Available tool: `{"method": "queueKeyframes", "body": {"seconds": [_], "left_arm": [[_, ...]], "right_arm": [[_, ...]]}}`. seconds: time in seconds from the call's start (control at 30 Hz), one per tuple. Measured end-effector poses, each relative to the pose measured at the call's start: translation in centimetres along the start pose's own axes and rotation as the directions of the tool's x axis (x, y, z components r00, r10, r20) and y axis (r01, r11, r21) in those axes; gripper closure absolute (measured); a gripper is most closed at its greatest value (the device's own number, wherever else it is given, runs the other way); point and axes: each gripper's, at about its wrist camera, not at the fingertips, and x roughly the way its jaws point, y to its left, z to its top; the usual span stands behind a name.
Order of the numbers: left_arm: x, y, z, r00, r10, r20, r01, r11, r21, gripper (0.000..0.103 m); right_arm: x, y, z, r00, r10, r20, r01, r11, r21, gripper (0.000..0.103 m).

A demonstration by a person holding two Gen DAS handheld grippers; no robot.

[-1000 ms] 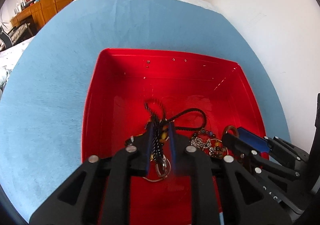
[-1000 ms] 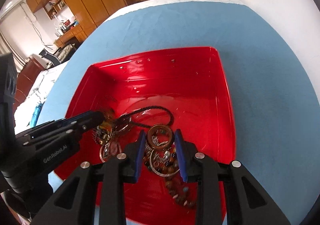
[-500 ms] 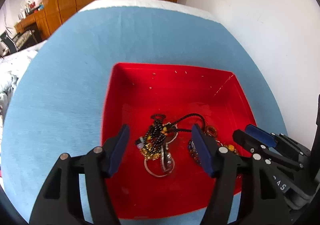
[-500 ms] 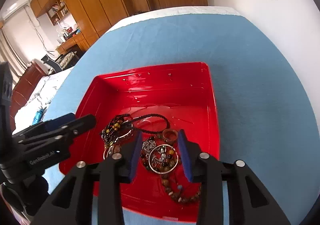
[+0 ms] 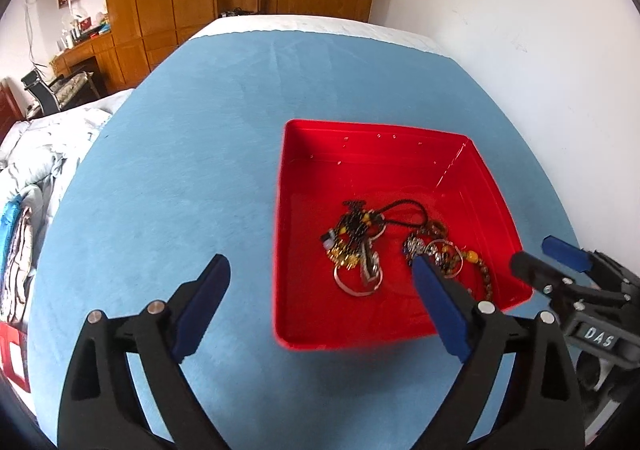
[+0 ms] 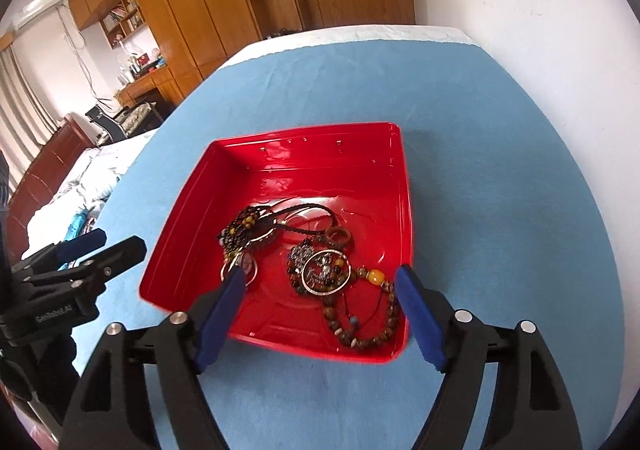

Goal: Organize jewelry

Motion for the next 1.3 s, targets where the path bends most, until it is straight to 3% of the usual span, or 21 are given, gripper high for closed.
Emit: {"method": "queueKeyframes", "body": {"seconds": [0.17, 0.63, 1.3], "left_arm": [[-1.2, 0.5, -1.4, 1.0, 0.031, -0.006, -0.031, 1.0, -0.003, 0.008], [-2.3, 0.8, -2.6, 0.996, 0.088, -0.016, -0.087, 0.996, 0.008, 0.007], [0.6, -0.2, -3.1, 0.992, 0.089, -0.085, -0.087, 0.996, 0.029, 0.007]], "right_arm": [[-1.1, 0.1, -0.7, 1.0, -0.006, -0.01, 0.006, 1.0, 0.007, 0.016], [-1.9, 0.7, -2.3, 0.999, 0.003, -0.039, -0.003, 1.0, -0.002, 0.015], [0.3, 1.0, -3.0, 0.994, -0.023, -0.103, 0.021, 1.0, -0.017, 0.015]]}}
